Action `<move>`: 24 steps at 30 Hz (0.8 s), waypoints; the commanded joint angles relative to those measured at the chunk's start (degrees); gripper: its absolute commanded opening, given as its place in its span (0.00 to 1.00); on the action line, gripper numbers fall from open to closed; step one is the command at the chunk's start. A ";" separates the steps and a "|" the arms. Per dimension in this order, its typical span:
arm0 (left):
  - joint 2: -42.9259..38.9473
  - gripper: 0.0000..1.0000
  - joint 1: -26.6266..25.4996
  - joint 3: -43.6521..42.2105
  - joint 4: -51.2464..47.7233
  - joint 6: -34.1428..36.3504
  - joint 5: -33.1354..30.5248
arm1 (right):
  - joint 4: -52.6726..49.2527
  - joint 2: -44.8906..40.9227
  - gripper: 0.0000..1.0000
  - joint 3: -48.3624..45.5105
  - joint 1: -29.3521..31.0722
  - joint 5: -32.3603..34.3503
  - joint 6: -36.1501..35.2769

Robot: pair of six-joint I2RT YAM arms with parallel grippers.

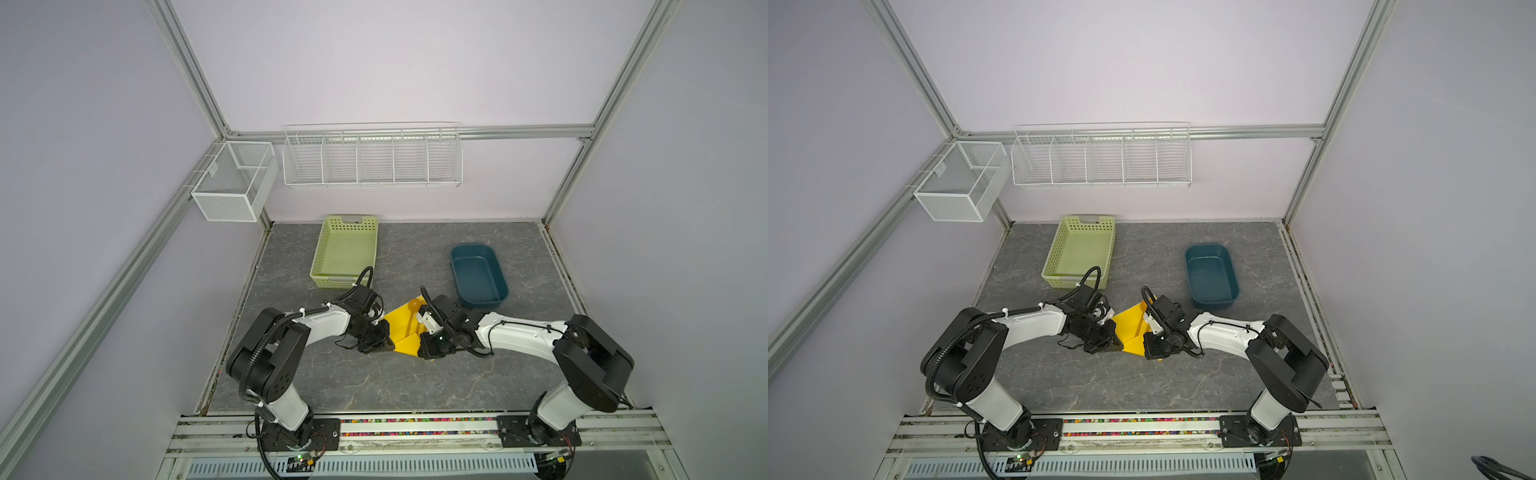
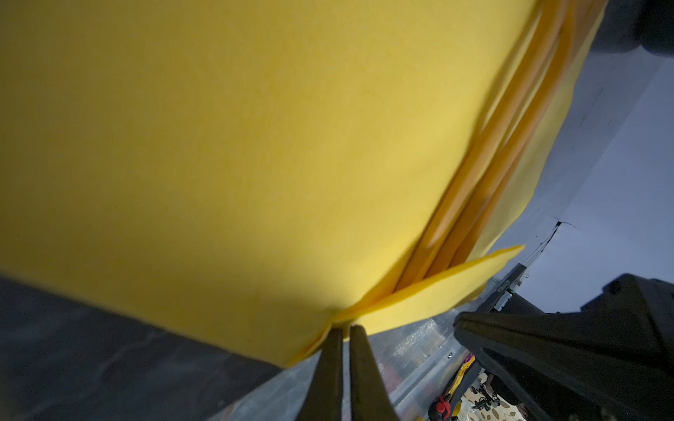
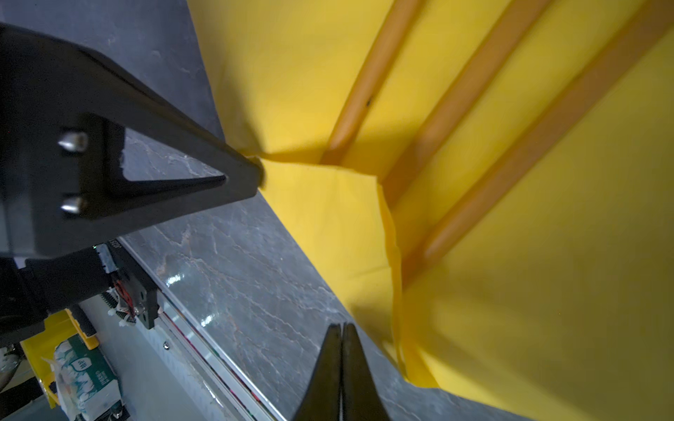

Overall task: Place the utensils on the paper napkin and roll it up
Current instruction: 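Press the folded napkin edge down with both grippers beside the utensils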

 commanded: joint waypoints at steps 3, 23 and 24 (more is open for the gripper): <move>1.43 0.09 -0.23 0.86 -0.79 -0.49 -2.54 | -3.73 1.18 0.07 0.15 0.25 3.51 1.79; -0.46 0.13 -0.18 7.21 -8.13 3.57 -5.75 | -7.76 4.30 0.07 0.90 0.21 5.93 -0.74; -0.18 0.13 -0.16 8.17 -9.56 4.53 -6.79 | -7.98 4.26 0.07 1.04 0.24 5.79 -1.41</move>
